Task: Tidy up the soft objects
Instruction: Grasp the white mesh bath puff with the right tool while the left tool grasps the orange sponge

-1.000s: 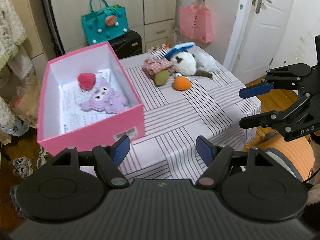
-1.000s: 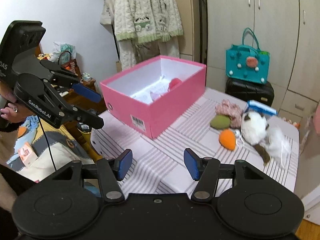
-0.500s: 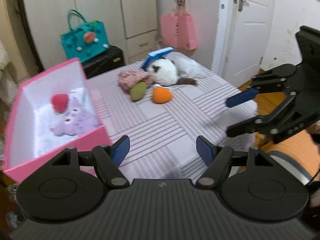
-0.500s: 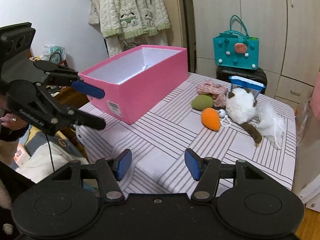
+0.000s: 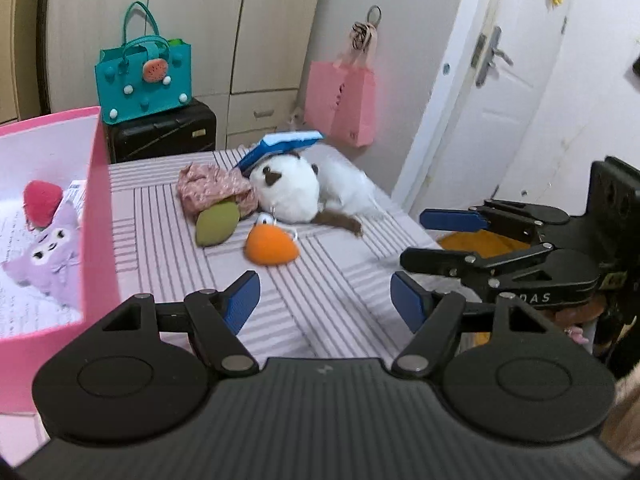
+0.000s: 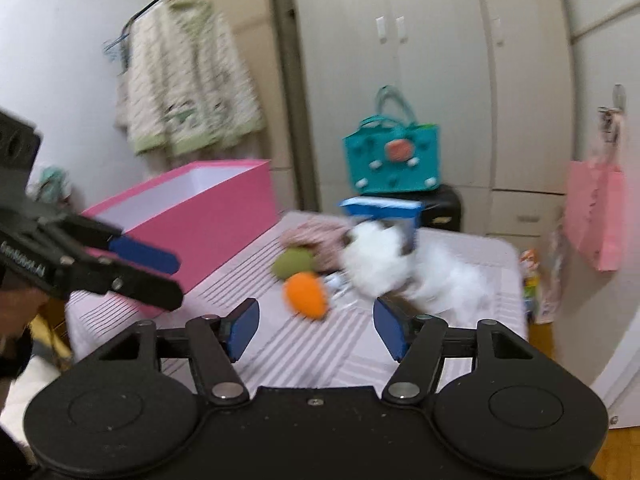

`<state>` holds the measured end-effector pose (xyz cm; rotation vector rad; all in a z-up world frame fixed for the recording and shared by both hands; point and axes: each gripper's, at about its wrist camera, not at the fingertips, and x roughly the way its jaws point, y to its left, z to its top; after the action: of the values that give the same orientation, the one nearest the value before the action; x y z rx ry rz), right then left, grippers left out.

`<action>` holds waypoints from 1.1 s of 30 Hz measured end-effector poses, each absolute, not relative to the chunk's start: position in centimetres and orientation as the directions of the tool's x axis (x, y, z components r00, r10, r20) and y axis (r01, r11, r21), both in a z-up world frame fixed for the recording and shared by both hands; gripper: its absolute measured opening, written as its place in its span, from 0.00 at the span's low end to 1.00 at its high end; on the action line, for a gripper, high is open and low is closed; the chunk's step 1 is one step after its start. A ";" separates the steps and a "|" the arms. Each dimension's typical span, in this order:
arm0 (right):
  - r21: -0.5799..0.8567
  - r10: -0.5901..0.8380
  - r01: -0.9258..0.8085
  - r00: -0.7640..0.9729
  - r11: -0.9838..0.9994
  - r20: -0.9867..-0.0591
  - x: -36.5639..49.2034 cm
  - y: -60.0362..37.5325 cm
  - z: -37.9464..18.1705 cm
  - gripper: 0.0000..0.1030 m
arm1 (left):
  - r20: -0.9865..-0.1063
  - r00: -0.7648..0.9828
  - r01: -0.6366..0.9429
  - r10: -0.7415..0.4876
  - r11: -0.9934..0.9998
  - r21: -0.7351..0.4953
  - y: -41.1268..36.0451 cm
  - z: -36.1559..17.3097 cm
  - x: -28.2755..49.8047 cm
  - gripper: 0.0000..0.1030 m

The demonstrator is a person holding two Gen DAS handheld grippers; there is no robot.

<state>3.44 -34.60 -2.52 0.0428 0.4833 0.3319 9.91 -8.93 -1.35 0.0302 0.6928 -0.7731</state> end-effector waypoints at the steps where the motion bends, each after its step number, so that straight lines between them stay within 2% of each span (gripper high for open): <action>1: 0.114 0.298 -0.277 0.845 0.954 -0.445 3.9 -35.1 -2.7 0.67 | -0.578 0.513 0.650 -0.635 0.727 -0.222 -9.3 -1.6 10.2 0.66; 6: 0.141 0.183 -0.131 0.864 0.981 -0.469 6.6 -37.7 -4.0 0.67 | -0.524 0.561 0.630 -0.641 0.741 -0.231 -10.9 -3.0 11.0 0.66; 13: 0.333 0.206 -0.024 0.827 0.943 -0.524 10.5 -41.0 -6.0 0.67 | -0.517 0.626 0.549 -0.584 0.801 -0.241 -12.8 -5.7 13.7 0.66; 17: 0.383 0.204 0.020 0.821 0.923 -0.534 12.6 -41.5 -7.0 0.69 | -0.522 0.659 0.509 -0.542 0.832 -0.222 -13.7 -6.9 15.1 0.66; 21: 0.370 0.189 0.026 0.826 0.928 -0.531 14.2 -41.2 -7.3 0.72 | -0.535 0.703 0.471 -0.469 0.870 -0.144 -14.9 -7.5 16.1 0.66; 26: 0.303 0.118 0.059 0.837 0.951 -0.534 15.8 -40.8 -7.6 0.78 | -0.558 0.711 0.416 -0.428 0.896 -0.157 -15.7 -8.2 17.5 0.68; 33: 0.330 0.151 0.054 0.813 0.942 -0.563 17.9 -40.8 -8.6 0.81 | -0.573 0.730 0.398 -0.372 0.913 -0.086 -17.5 -9.4 18.2 0.66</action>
<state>17.92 -40.78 -8.62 0.3429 0.6226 0.0528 18.16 -17.47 -9.42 0.0435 0.6219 -0.4245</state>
